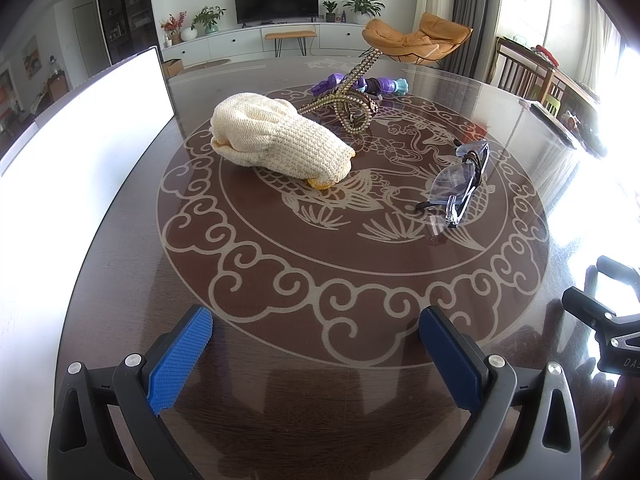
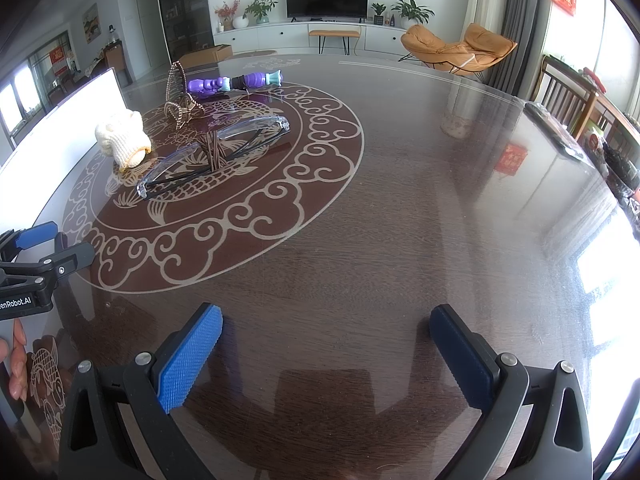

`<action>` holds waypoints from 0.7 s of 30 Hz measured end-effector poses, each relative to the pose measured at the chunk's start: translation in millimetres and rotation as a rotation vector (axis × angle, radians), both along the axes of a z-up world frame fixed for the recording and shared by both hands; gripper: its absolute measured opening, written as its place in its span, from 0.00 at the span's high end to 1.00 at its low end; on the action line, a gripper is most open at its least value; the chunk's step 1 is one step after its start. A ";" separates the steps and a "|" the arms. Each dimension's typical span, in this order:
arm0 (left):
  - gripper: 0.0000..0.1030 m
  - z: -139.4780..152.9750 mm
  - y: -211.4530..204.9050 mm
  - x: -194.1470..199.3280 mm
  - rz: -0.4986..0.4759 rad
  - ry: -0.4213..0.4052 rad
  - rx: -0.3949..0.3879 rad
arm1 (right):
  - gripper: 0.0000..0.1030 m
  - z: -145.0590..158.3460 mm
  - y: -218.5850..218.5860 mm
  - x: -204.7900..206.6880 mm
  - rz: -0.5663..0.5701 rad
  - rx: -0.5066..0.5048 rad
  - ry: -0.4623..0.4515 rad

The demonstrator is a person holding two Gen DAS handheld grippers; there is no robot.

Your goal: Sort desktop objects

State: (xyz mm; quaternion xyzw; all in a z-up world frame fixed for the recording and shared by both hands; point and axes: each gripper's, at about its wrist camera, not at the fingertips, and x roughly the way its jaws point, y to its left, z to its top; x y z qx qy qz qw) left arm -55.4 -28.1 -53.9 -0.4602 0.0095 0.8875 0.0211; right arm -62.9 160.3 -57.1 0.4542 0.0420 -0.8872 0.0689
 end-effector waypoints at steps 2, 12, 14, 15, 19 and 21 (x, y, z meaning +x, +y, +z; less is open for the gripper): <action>0.00 0.1 0.0 0.3 0.000 0.000 -0.001 | 0.00 -0.1 0.0 0.0 0.000 0.000 0.000; 0.00 -0.3 0.0 0.0 0.000 0.000 0.000 | 0.00 0.1 0.1 -0.1 0.000 0.000 0.000; 0.00 -0.3 -0.1 0.1 0.000 0.000 0.001 | 0.00 0.4 0.2 -0.1 0.000 0.000 0.000; 0.00 -0.3 0.1 0.2 0.000 0.001 0.000 | 0.00 0.1 0.1 -0.1 0.000 0.000 0.000; 0.00 0.7 0.0 1.6 0.000 0.001 0.000 | 0.00 0.0 0.1 -0.1 0.000 0.000 0.000; 0.00 0.5 0.0 1.5 0.000 0.001 0.000 | 0.00 0.1 0.2 -0.1 0.000 0.000 0.000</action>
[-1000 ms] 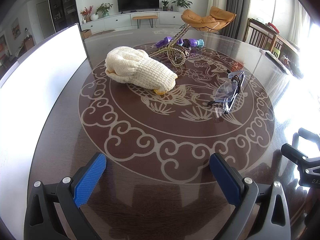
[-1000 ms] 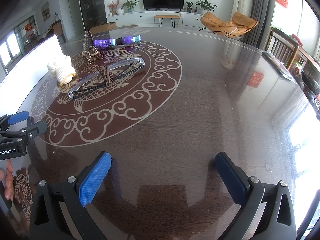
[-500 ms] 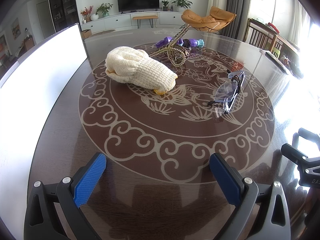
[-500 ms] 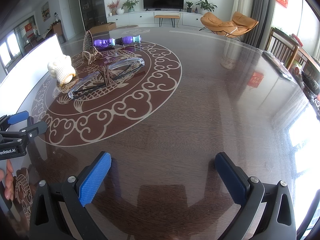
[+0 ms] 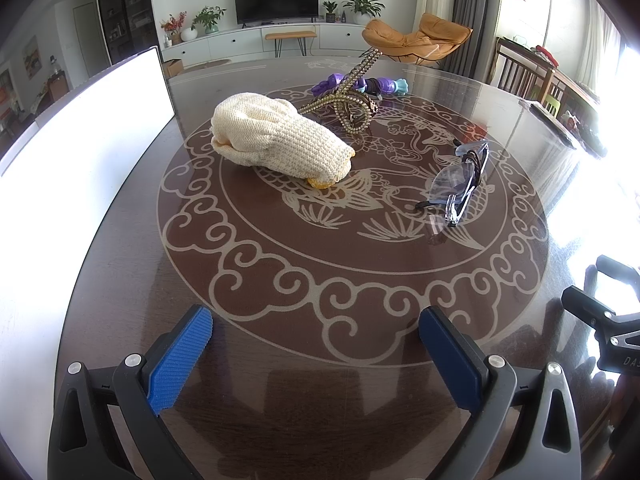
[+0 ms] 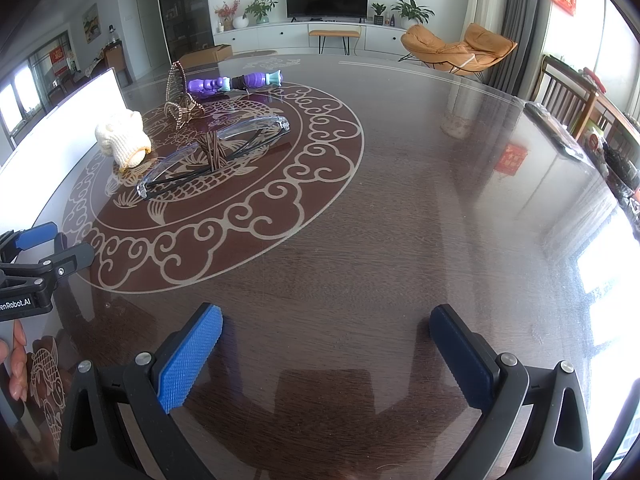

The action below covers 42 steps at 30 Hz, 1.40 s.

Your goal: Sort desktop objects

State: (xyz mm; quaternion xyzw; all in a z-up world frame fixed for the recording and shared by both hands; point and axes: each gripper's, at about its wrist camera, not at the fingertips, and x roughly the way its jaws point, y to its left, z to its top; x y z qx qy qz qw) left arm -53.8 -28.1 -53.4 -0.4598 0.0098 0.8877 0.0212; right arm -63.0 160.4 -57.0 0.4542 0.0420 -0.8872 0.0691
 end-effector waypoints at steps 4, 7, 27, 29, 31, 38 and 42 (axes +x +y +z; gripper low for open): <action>0.00 0.0 -0.1 0.2 0.000 0.000 0.000 | 0.00 -0.1 0.0 -0.1 0.000 0.000 0.000; 0.00 0.0 0.1 0.2 -0.001 0.000 0.000 | 0.00 -0.1 0.1 -0.2 0.000 0.000 0.000; 0.00 49.7 -33.5 -55.9 0.108 0.050 0.145 | 0.00 0.1 0.3 -0.4 0.000 0.000 0.000; 0.00 55.3 -36.3 -83.2 0.129 0.055 0.171 | 0.00 0.4 0.4 -0.4 0.000 0.000 0.000; 0.00 55.2 -34.7 -108.9 0.143 0.044 0.159 | 0.00 0.3 0.4 -0.4 0.000 0.000 0.000; 0.00 21.6 -42.4 -161.2 0.242 -0.056 0.166 | 0.00 0.3 0.4 -0.4 0.000 0.000 0.000; 0.00 8.4 -32.6 -173.1 0.226 -0.091 0.068 | 0.00 0.4 0.4 -0.5 0.000 0.000 0.000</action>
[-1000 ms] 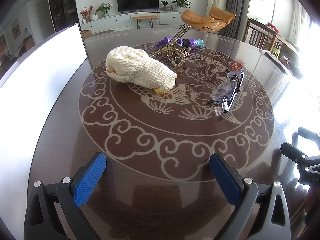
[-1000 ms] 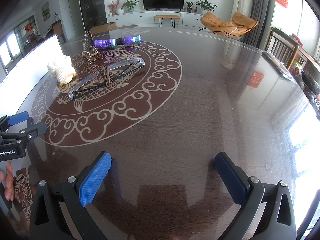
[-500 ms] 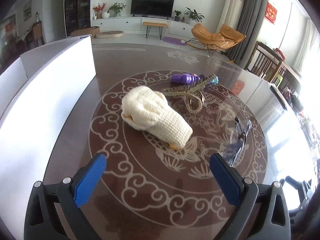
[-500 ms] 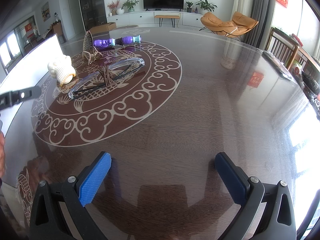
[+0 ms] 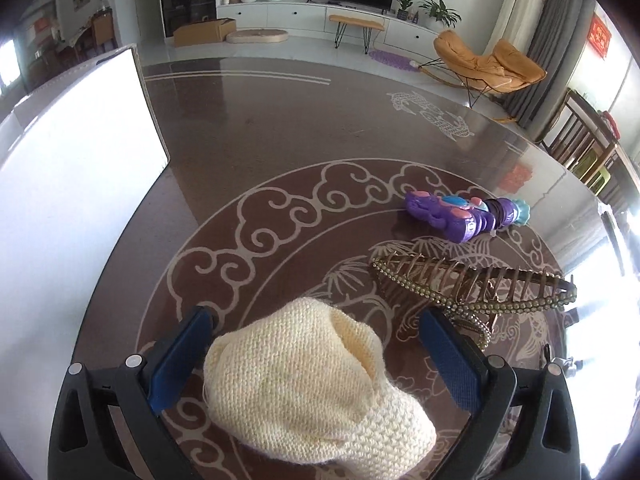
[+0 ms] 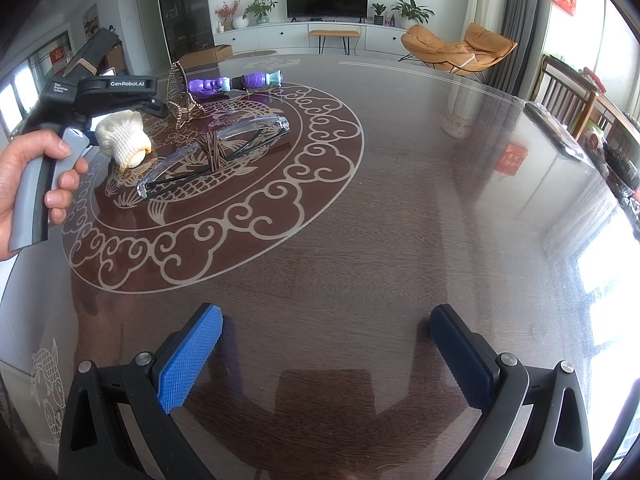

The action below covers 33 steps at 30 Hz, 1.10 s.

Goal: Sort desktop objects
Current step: 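Close the left tool on the cream knit glove, then lift the glove with the left tool and hold it above the table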

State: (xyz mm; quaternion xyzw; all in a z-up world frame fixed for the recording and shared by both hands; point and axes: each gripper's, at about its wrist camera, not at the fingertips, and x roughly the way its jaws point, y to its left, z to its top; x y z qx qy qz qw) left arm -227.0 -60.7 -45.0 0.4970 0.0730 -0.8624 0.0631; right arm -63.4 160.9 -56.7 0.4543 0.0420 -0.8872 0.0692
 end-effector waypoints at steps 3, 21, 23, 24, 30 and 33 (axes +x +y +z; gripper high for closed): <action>0.00 -3.3 11.5 -1.4 -0.065 -0.004 -0.069 | 0.00 0.2 0.1 0.0 0.000 0.000 0.000; 0.46 7.9 1.8 67.1 -0.221 0.078 -0.077 | 0.00 0.2 0.3 0.0 0.000 0.000 0.000; 0.46 8.4 5.2 90.2 -0.274 0.080 -0.086 | 0.00 0.4 0.3 0.0 0.000 0.000 0.000; 0.46 8.9 6.7 101.5 -0.302 0.082 -0.090 | 0.00 0.3 0.2 0.1 0.000 0.000 0.000; 0.43 10.0 5.6 147.9 -0.407 0.104 -0.086 | 0.00 0.3 0.1 0.3 0.000 0.000 0.000; 0.29 6.8 -5.5 149.7 -0.360 0.112 -0.068 | 0.00 0.3 0.2 0.3 0.000 0.000 0.000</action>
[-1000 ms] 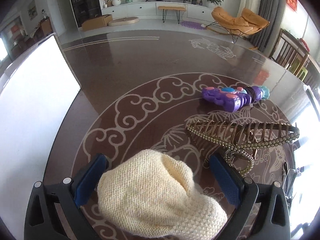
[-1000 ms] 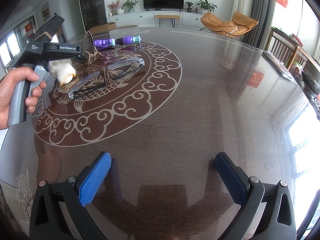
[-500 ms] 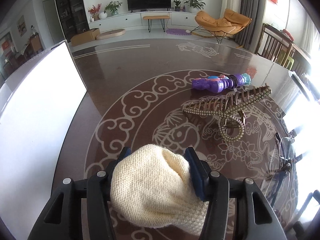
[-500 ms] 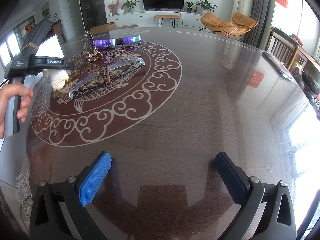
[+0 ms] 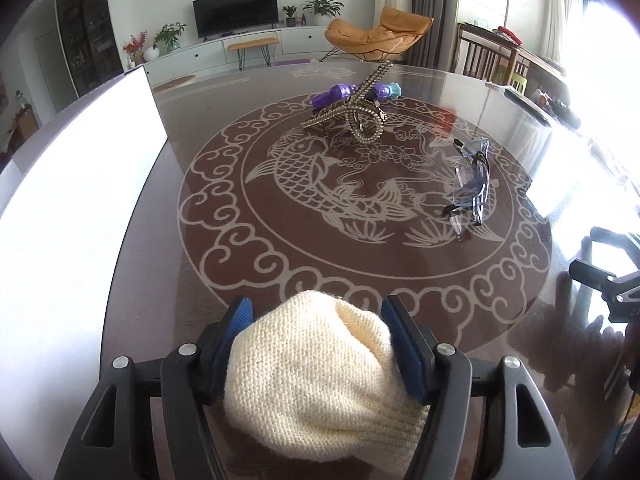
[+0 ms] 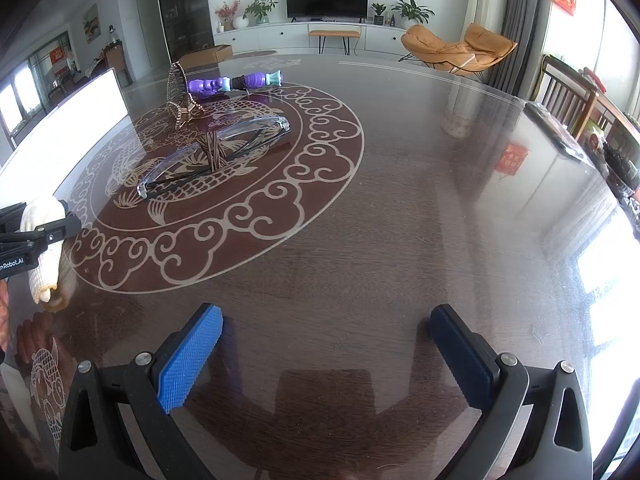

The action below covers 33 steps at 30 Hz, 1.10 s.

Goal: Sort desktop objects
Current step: 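Lift the glove with the left tool and hold it above the table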

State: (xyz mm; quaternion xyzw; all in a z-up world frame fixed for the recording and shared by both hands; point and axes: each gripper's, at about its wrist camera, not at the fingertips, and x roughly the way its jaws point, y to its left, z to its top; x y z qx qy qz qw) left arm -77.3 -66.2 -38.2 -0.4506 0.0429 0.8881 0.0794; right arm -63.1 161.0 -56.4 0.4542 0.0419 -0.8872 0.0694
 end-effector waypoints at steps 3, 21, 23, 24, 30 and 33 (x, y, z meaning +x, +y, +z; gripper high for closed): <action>0.15 -5.0 -10.0 2.3 0.051 0.005 0.004 | 0.00 0.0 0.0 0.0 0.000 0.000 0.000; 0.03 -11.8 -11.7 7.6 0.078 -0.007 -0.002 | 0.00 0.3 0.1 0.0 0.000 0.000 0.000; 0.03 -11.9 -12.1 7.8 0.079 -0.007 -0.002 | 0.00 0.6 0.1 0.0 0.000 0.000 0.000; 0.03 -12.0 -12.5 7.5 0.079 -0.007 -0.002 | 0.00 0.4 0.1 0.1 0.000 0.000 0.000; 0.03 -12.1 -12.5 7.1 0.079 -0.007 -0.003 | 0.00 0.5 0.1 0.0 0.000 0.000 0.000; 0.02 -12.0 -12.5 7.0 0.079 -0.007 -0.002 | 0.00 0.5 0.1 0.0 0.000 0.000 0.000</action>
